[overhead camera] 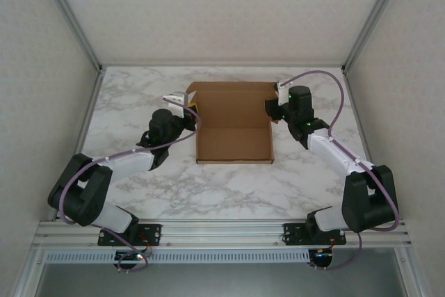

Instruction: Fold the paper box

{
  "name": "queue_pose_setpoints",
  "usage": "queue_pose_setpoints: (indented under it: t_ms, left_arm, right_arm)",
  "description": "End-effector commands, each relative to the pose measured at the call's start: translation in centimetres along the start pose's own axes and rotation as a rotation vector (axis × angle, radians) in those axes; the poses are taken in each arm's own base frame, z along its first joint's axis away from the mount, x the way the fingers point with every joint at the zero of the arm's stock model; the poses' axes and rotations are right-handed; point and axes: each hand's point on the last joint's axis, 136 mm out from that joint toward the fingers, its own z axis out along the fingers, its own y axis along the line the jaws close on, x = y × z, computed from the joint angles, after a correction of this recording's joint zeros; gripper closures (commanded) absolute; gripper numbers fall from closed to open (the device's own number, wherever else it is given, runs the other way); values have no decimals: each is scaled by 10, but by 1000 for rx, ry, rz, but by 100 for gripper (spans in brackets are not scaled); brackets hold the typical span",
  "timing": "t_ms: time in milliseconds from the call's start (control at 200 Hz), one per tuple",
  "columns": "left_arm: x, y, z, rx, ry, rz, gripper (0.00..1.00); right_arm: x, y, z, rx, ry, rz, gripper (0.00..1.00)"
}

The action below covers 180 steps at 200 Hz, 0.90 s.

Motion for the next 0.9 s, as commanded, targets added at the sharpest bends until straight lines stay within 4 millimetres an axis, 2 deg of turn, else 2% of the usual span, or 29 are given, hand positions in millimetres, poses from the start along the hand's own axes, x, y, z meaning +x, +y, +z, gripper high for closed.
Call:
queue_pose_setpoints:
  t_ms: [0, 165, 255, 396, 476, 546, 721, 896]
  left_arm:
    - [-15, 4, -8, -30, -53, 3, 100]
    - [-15, 7, -8, -45, -51, 8, 100]
    - [-15, 7, -8, -44, -53, 10, 100]
    - [-14, 2, -6, -16, -51, -6, 100]
    - [-14, 0, -4, -4, -51, -20, 100]
    - [-15, -3, -4, 5, -58, -35, 100]
    - [-17, -8, -1, 17, -90, -66, 100]
    - [-20, 0, 0, -17, -158, -81, 100]
  right_arm:
    - [2, 4, 0, -48, -16, -30, 61]
    - [2, 4, -2, -74, -12, -35, 62]
    - [3, 7, -3, -101, -10, -34, 67]
    - [2, 15, 1, -144, 13, 26, 83]
    - [2, 16, 6, -117, 17, 83, 90]
    - [0, 16, 8, -71, 7, 133, 100]
    - [-10, 19, 5, -25, -79, 214, 100]
    - [-28, 24, -1, 13, -198, 198, 100]
